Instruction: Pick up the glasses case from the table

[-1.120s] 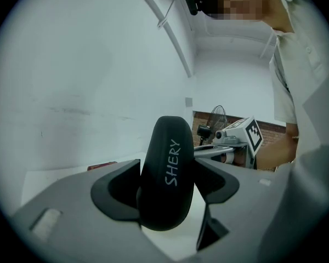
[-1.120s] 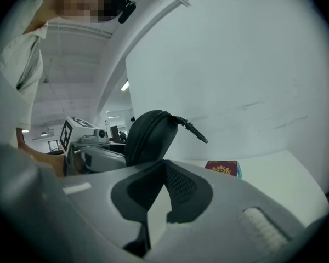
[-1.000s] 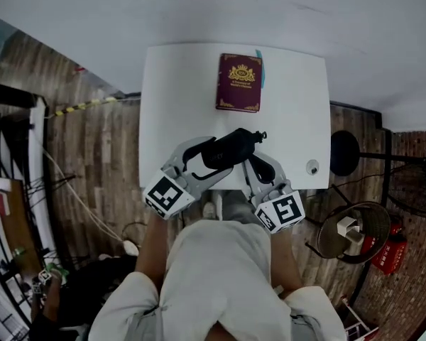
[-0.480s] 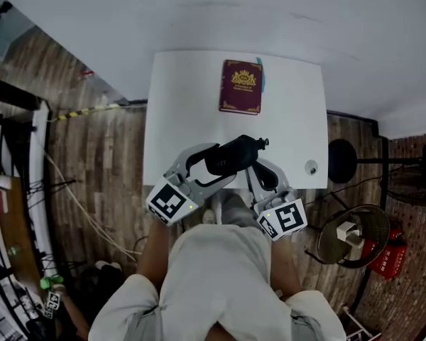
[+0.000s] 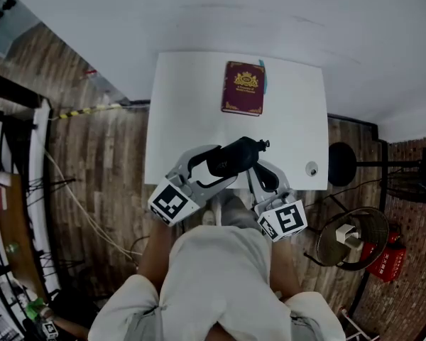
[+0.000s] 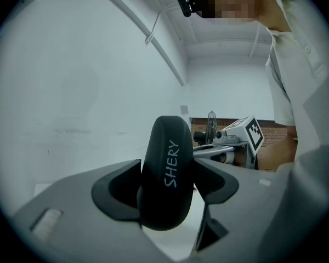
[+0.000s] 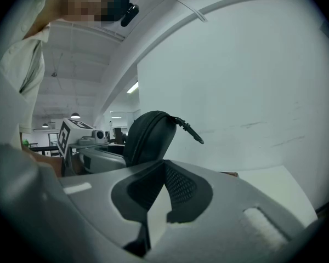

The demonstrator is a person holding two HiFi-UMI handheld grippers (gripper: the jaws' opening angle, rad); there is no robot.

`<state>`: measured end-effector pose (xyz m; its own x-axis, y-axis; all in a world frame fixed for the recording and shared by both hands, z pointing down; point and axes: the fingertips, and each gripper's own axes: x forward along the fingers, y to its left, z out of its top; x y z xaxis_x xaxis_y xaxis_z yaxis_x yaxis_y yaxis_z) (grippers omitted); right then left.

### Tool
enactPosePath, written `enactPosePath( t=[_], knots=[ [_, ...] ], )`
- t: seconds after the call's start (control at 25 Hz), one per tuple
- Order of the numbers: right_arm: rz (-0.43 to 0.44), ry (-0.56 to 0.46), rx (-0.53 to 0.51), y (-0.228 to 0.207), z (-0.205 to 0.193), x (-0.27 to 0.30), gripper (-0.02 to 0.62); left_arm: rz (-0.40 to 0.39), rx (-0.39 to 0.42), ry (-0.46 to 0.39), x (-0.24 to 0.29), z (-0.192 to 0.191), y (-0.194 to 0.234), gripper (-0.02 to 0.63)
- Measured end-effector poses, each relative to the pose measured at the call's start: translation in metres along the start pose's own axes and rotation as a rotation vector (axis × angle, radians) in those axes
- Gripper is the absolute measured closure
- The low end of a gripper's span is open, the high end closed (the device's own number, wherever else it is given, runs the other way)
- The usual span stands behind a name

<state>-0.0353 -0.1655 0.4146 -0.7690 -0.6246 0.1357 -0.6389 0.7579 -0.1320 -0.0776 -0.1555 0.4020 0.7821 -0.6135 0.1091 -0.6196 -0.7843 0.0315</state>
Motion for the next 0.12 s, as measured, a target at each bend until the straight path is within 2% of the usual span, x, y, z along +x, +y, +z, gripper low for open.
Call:
enactPosePath(
  t=[0.12],
  knots=[
    [0.001,0.008,0.0,0.0008,-0.0019,0.0002,0.592,0.003,-0.003,0.004,-0.0008,-0.0022,-0.0004,0.29]
  ],
)
